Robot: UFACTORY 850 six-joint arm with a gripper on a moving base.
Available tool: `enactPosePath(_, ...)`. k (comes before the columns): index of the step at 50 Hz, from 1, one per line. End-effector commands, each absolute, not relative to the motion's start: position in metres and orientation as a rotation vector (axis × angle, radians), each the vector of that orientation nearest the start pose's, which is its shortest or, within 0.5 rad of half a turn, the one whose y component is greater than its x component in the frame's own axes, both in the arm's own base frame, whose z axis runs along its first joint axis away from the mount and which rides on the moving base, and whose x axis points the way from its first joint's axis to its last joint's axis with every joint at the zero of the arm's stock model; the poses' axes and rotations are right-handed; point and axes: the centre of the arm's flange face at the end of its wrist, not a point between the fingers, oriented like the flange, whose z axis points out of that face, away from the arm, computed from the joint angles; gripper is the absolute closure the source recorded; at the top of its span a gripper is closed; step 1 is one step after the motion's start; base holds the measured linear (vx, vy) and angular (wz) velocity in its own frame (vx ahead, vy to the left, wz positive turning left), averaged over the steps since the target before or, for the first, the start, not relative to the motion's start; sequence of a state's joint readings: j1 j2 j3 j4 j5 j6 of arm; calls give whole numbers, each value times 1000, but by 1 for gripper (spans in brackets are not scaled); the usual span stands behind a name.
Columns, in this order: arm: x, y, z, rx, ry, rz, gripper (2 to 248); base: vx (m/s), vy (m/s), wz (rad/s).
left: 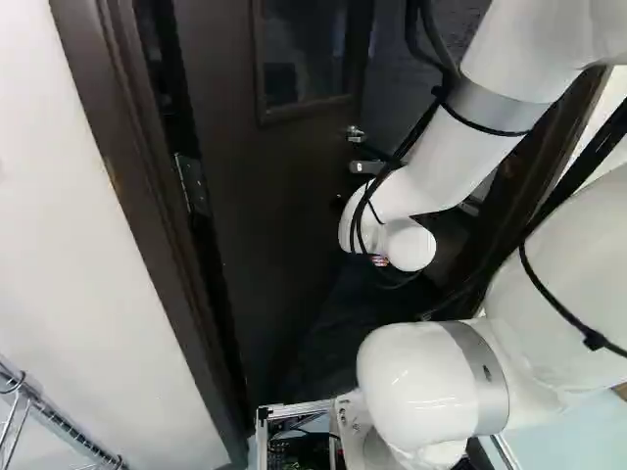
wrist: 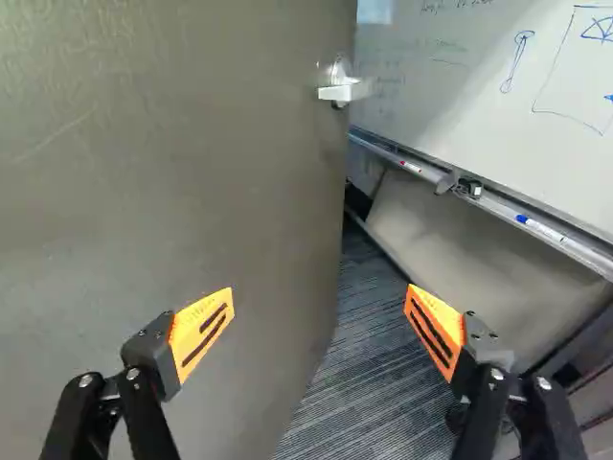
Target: Open the door and move inside
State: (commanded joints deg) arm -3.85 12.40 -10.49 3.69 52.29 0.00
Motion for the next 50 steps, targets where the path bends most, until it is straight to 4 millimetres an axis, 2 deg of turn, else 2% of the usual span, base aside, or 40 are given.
enactPosePath(12,306,-25,388,-2530,185,-1949,3,124,3,-20)
enactPosePath(32,306,-25,388,-2530,184,-1949,3,5,0,-2)
enactPosePath(50,317,-22,389,-2529,202,-1942,3,0,0,0)
